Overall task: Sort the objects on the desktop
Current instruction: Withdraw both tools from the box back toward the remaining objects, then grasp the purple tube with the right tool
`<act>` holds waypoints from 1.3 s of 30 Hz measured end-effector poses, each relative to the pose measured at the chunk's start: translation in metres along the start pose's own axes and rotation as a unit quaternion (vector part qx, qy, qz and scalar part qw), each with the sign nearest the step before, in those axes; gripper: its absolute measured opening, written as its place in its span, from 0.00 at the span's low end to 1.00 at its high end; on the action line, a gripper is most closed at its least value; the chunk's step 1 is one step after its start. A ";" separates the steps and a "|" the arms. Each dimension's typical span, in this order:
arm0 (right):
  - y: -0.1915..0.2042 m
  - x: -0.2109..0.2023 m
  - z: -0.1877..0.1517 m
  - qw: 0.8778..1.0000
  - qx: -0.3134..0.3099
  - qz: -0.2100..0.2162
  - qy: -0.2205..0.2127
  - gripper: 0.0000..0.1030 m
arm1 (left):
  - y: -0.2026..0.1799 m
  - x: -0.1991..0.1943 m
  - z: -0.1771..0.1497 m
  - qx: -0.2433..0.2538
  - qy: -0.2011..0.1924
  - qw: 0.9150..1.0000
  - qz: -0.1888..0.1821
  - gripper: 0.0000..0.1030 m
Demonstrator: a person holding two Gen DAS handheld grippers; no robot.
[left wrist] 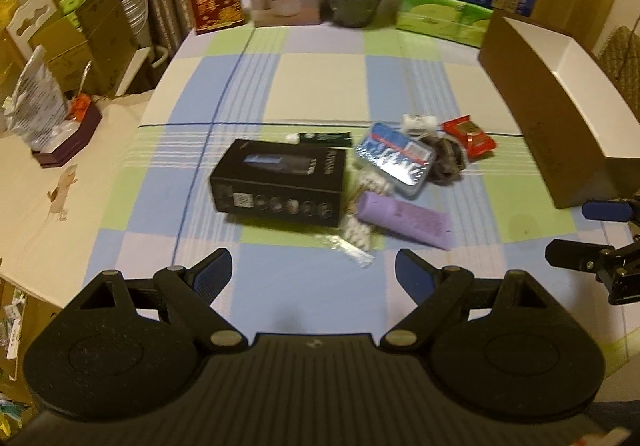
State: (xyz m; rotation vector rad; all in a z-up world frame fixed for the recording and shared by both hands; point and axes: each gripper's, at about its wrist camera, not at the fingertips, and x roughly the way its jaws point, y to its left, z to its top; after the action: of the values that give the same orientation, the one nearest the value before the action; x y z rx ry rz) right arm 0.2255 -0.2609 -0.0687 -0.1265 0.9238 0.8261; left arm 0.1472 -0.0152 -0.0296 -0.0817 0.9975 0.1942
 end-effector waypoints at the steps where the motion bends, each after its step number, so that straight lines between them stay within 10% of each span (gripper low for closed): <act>1: 0.002 0.003 0.001 1.000 -0.006 -0.001 -0.001 0.98 | 0.004 0.001 -0.001 -0.002 0.001 1.000 0.004 0.84; 19: 0.023 0.051 0.007 0.999 -0.044 0.014 0.006 0.97 | 0.053 0.027 0.000 -0.013 0.016 0.999 0.029 0.84; 31: 0.031 0.095 0.009 0.995 -0.091 0.028 0.029 0.65 | 0.067 0.049 0.014 -0.003 0.028 0.999 0.026 0.84; 39: 0.034 0.121 0.015 0.991 -0.125 0.032 0.040 0.63 | 0.075 0.064 0.021 0.001 0.041 0.999 0.027 0.84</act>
State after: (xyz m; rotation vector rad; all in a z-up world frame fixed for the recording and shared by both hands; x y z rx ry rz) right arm 0.2519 -0.1611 -0.1416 -0.3521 0.9003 1.0000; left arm 0.1834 0.0700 -0.0705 -0.0612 1.0832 0.2398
